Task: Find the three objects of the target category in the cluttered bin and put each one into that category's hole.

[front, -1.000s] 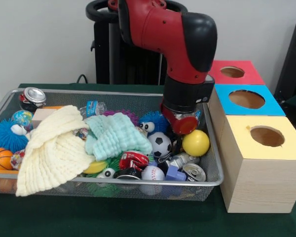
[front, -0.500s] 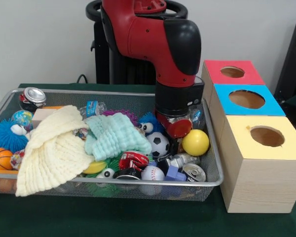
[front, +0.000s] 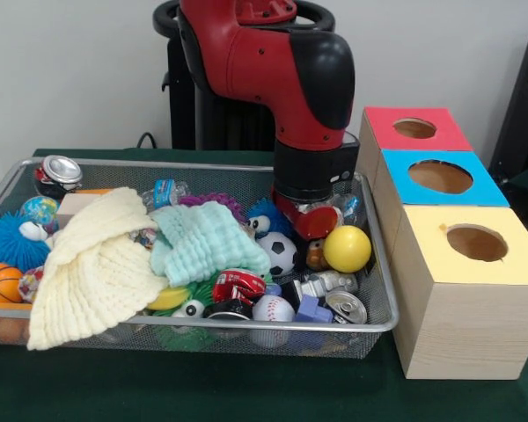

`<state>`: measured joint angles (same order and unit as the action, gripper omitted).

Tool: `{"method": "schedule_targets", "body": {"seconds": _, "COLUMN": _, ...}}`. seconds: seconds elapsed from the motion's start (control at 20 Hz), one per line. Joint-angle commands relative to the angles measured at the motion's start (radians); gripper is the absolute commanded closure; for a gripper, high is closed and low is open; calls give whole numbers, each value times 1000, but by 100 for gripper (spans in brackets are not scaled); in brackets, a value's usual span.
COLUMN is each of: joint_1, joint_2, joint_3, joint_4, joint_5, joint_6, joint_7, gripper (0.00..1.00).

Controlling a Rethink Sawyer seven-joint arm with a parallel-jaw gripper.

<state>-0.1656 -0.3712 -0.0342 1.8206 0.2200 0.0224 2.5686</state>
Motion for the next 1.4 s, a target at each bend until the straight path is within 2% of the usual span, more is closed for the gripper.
{"method": "schedule_targets", "body": {"seconds": 0.05, "joint_1": -11, "joint_2": 137, "joint_3": 116, "joint_4": -122, "joint_5": 17, "joint_6": -218, "joint_7": 160, "gripper": 100}}
{"method": "schedule_targets", "body": {"seconds": 0.25, "joint_1": 26, "joint_2": 111, "joint_3": 78, "joint_4": -120, "joint_5": 44, "joint_6": -166, "joint_7": 149, "gripper": 100}}
{"method": "schedule_targets", "body": {"seconds": 0.6, "joint_1": 147, "joint_2": 18, "joint_3": -74, "joint_4": -140, "joint_5": 106, "joint_6": 104, "joint_7": 122, "gripper": 100}}
{"method": "schedule_targets", "body": {"seconds": 0.9, "joint_1": 213, "joint_2": -20, "joint_3": -163, "joint_4": -181, "joint_5": 117, "joint_6": 288, "joint_7": 114, "gripper": 100}}
{"method": "schedule_targets", "body": {"seconds": 1.1, "joint_1": 224, "joint_2": -36, "joint_3": -186, "joint_4": -198, "joint_5": 101, "joint_6": 360, "joint_7": 112, "gripper": 100}}
{"method": "schedule_targets", "body": {"seconds": 1.4, "joint_1": 216, "joint_2": -41, "joint_3": -191, "joint_4": -215, "joint_5": 84, "joint_6": 390, "joint_7": 106, "gripper": 100}}
